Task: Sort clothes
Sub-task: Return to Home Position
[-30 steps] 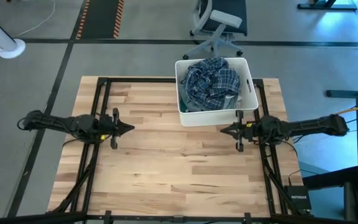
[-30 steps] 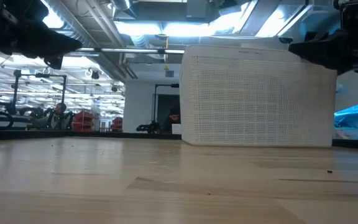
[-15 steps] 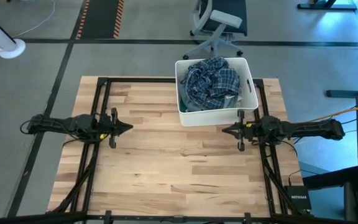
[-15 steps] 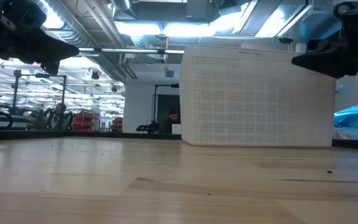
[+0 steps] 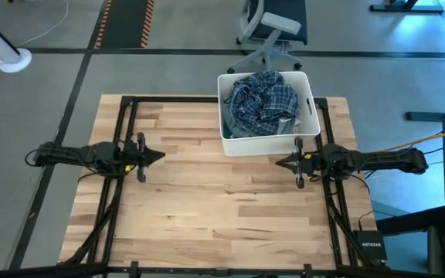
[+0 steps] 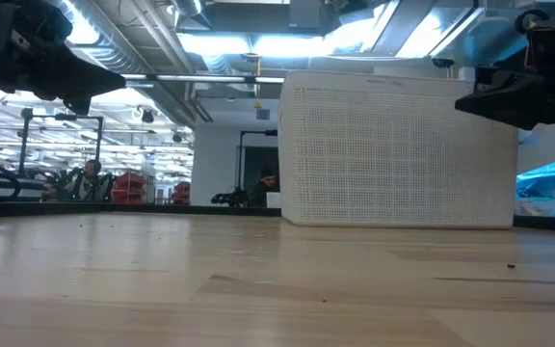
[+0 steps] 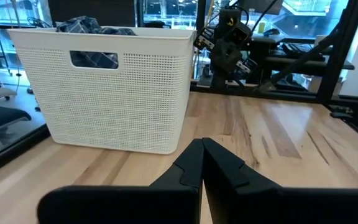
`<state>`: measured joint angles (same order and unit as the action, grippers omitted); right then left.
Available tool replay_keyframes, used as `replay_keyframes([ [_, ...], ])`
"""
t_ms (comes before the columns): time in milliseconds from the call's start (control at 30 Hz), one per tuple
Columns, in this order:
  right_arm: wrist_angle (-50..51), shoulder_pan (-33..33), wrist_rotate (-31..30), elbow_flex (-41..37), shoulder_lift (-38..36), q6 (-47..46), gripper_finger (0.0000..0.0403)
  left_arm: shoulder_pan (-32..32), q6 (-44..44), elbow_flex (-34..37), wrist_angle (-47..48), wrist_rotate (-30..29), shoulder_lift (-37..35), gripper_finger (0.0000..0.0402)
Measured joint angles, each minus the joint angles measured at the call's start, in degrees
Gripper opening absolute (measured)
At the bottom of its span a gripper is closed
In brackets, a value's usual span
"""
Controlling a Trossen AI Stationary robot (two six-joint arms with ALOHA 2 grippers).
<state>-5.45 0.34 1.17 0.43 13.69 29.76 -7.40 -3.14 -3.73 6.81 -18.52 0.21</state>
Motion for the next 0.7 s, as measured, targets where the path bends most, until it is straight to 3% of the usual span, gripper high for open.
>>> replay_keyframes([
  [700, 0.00, 0.00, 0.51, -0.02, 0.04, 0.52, 0.0028, 0.00, -0.02, 0.00, 0.11, -0.07, 0.00, 0.0001],
])
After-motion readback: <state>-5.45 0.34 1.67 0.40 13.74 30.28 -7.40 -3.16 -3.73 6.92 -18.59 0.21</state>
